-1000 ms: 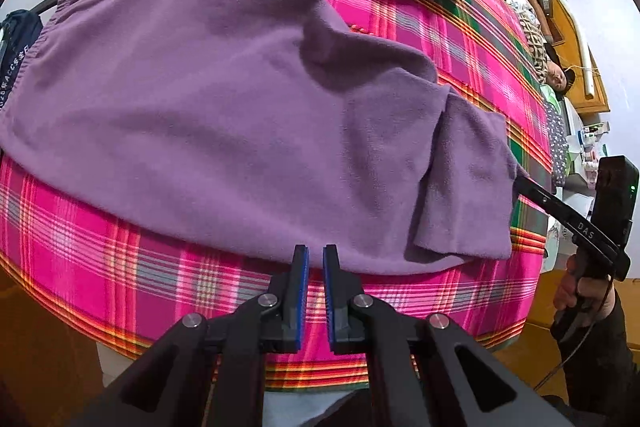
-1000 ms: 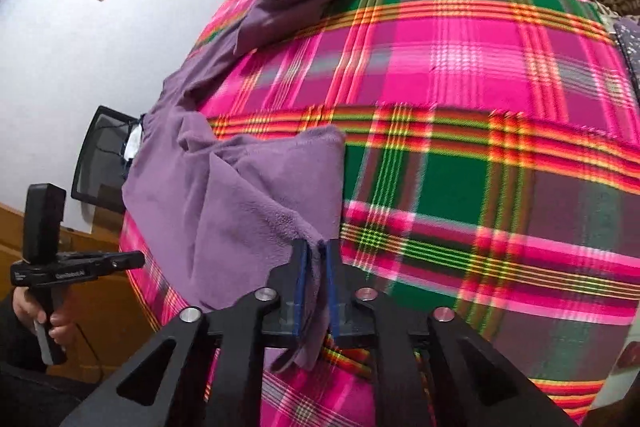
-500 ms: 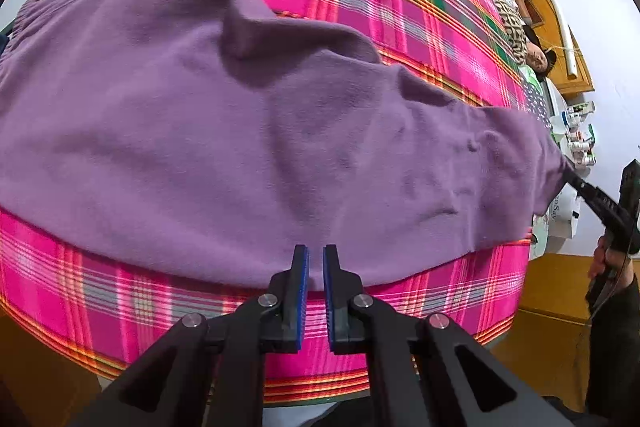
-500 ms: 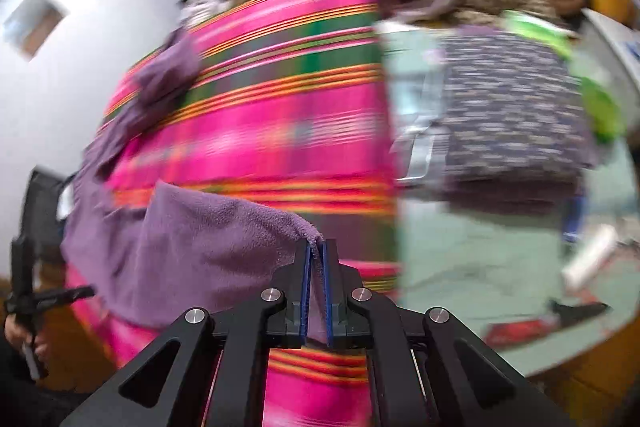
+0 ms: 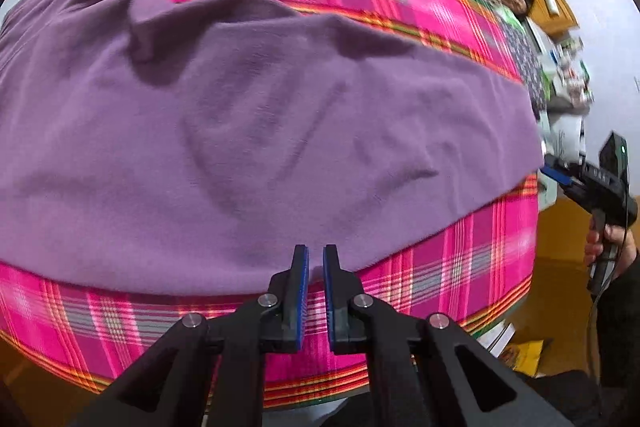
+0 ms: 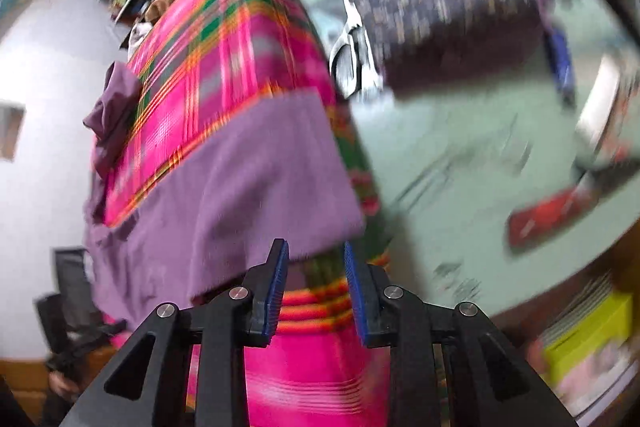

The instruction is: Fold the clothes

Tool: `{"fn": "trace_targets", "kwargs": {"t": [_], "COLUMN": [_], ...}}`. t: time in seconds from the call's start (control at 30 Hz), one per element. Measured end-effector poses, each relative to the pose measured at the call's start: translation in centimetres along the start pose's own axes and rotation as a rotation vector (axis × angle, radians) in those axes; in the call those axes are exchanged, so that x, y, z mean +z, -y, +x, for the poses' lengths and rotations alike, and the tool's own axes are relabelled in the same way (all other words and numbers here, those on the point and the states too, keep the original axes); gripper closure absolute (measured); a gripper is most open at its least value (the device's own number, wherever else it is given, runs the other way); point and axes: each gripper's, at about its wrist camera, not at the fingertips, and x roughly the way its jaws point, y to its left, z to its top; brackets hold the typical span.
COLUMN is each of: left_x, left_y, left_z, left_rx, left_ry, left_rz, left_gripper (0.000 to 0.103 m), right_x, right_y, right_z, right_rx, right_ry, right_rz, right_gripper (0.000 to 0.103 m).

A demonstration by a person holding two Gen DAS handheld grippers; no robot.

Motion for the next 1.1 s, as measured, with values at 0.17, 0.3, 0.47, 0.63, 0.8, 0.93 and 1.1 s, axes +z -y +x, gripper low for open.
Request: {"fn": "trace_targets", "kwargs": {"t": [0.17, 0.3, 0.47, 0.63, 0.8, 0.93, 1.1], "left_x": [0.2, 0.2, 0.3, 0.7, 1.0, 0.6, 0.0], "left_y": [2.1, 4.3, 7.7, 11.0, 13.1, 14.2, 15.8], "left_z": [1.2, 2.0, 3.1, 4.1, 5.0, 5.3, 5.6], "left_rx": [0.036, 0.060, 0.080, 0.066, 0.068, 0.092, 0.124], "left_ry": [-0.010, -0.002, 0.009, 0.017, 0.031, 0.064, 0.112], "left_rz": [0.105, 0.205, 0.349, 0.460, 0.525, 0.577, 0.642], "left_gripper": [0.097, 0.097, 0.097, 0.097, 0.097, 0.097, 0.097], "right_x": [-0.4, 0.2, 0.8, 1.0, 1.4, 1.5, 1.6], "right_y": [1.8, 2.5, 2.3, 2.2, 2.6, 2.8, 2.6], "right_z": [1.5, 1.8, 1.1, -0.3, -1.8, -2.4, -2.4], "right_rx": [0.138, 0.209, 0.209, 0.176, 0.157, 0.152, 0.162], "right_ry": [-0.005, 0.023, 0.082, 0.137, 0.179, 0.193, 0.200], "right_rz": [0.151, 0.231, 0.226, 0.204, 0.198, 0.199, 0.201], "right_gripper": [0.064, 0.061, 0.080, 0.096, 0.100, 0.100, 0.100]}}
